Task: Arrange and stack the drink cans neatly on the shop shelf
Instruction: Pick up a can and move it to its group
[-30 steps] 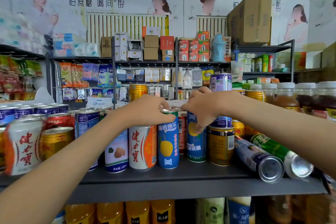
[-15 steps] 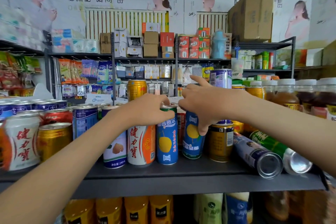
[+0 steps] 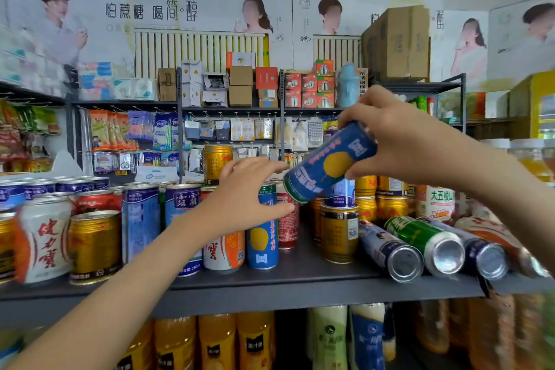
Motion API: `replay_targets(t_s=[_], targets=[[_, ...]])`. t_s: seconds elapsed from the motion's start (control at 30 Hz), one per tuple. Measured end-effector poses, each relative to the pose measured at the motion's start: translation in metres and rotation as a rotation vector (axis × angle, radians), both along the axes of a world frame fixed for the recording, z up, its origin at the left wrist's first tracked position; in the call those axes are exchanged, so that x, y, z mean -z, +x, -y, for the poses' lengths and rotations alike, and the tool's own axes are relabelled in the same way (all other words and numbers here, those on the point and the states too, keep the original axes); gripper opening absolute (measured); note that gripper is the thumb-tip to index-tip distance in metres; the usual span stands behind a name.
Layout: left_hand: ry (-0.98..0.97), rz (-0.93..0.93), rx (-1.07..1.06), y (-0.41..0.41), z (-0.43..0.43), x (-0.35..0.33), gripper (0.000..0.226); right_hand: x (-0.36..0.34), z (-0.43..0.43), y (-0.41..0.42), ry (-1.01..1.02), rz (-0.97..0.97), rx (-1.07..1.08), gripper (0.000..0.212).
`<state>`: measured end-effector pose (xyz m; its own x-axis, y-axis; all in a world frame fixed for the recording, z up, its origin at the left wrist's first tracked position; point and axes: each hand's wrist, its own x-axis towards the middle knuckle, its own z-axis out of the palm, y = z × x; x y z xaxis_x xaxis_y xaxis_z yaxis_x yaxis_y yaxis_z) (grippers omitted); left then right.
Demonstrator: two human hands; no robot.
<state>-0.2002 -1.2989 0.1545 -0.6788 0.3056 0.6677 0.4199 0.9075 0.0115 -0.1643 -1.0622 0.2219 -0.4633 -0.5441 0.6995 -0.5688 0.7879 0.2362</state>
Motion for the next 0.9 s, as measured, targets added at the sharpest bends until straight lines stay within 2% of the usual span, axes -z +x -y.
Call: replay_targets(t_s=[0.07,0.17,0.27,0.33,0.4,0.5,0.57,0.67,0.9], targets=[[0.244,0.032,0.143,0.008,-0.006,0.0,0.07,0.009,-0.008,0.003,-0.211,-0.01,-0.068,0.067],[0.753,0.211,0.509,0.023,-0.014,-0.008,0.05,0.027,-0.01,0.004,-0.491,0.005,-0.162,0.063],[0.981,0.27,0.714,0.032,-0.021,-0.017,0.047,0.043,-0.004,0.005,-0.654,0.114,-0.218,0.053],[1.065,0.281,0.731,0.038,-0.026,-0.023,0.041,0.053,-0.001,0.003,-0.644,0.194,-0.227,0.049],[0.993,0.244,0.624,0.039,-0.029,-0.027,0.034,0.063,0.004,0.001,-0.559,0.24,-0.222,0.047],[0.668,0.124,0.391,0.04,-0.036,-0.027,0.033,0.08,0.018,-0.009,-0.477,0.252,-0.252,0.054],[0.548,0.093,0.305,0.04,-0.043,-0.022,0.035,0.091,0.027,-0.017,-0.489,0.282,-0.24,0.06],[0.511,0.083,0.235,0.036,-0.043,-0.015,0.044,0.108,0.035,-0.033,-0.549,0.339,-0.254,0.061],[0.407,0.119,0.146,0.017,-0.041,-0.001,0.055,0.129,0.049,-0.052,-0.636,0.364,-0.296,0.043]])
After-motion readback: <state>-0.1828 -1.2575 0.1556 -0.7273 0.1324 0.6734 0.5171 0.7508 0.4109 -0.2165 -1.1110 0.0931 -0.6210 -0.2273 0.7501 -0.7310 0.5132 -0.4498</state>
